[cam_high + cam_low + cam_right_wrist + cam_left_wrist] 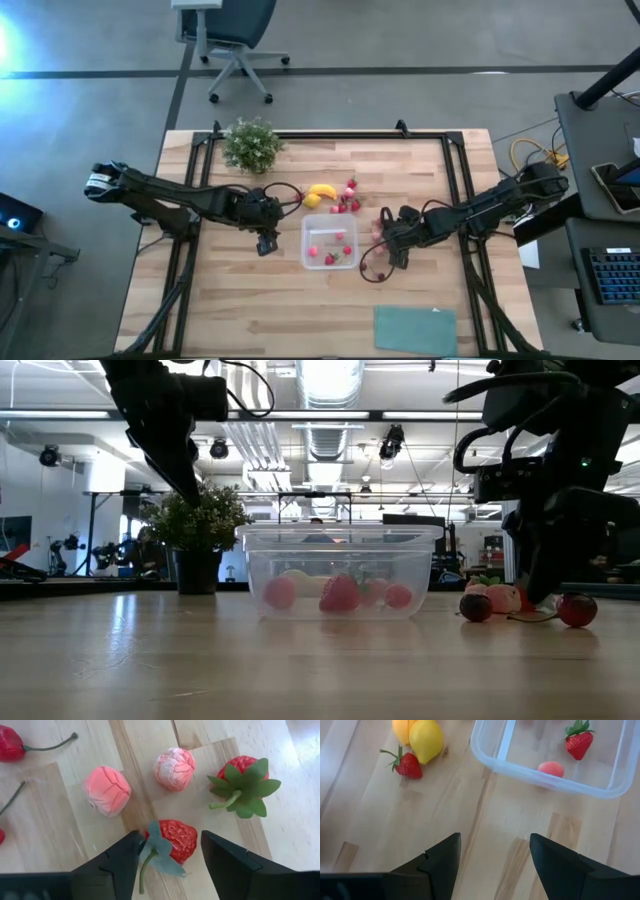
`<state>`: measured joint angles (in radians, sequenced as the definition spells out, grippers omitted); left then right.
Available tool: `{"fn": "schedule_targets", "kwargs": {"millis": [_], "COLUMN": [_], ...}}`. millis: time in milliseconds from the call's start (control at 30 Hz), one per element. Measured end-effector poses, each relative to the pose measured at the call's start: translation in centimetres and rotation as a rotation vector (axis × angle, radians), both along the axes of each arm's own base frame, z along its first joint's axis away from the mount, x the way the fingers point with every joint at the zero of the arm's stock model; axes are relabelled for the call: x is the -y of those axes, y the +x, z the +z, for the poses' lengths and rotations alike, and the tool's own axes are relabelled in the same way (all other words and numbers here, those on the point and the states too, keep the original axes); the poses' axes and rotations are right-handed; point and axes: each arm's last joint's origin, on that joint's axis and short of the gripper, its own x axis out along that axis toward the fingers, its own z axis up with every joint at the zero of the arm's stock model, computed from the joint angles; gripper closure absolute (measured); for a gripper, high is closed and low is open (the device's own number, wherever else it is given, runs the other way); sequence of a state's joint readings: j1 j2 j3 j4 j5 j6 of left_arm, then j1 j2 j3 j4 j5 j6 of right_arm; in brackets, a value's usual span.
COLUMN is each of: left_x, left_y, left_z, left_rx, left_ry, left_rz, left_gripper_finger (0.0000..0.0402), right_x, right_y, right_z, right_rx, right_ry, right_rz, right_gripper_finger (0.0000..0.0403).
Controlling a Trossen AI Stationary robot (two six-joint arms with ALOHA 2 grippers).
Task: Pick and placing Produce into tupperware
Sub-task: Put the red strawberry into the transparent container
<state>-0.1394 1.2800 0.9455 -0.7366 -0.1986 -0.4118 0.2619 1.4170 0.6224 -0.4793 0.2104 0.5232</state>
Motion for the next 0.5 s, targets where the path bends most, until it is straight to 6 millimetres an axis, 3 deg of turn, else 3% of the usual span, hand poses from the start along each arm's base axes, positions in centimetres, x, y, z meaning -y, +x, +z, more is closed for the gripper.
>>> {"fn": "schedule_targets", "kwargs": {"millis": [500], "left_x": [0.02], "left_y": [0.13], "left_z": [0.03], "left_rx": [0.016], "left_ry": [-0.002], "left_rz": [0.000], "left_gripper_finger": [0.0178], "right_x": [-0.02], "right_y": [0.02], "right_z": [0.13], "right_rx": [0.002], "right_ry": [0.005], "right_rz": [0.001], "right_gripper_finger": [0.0269]}}
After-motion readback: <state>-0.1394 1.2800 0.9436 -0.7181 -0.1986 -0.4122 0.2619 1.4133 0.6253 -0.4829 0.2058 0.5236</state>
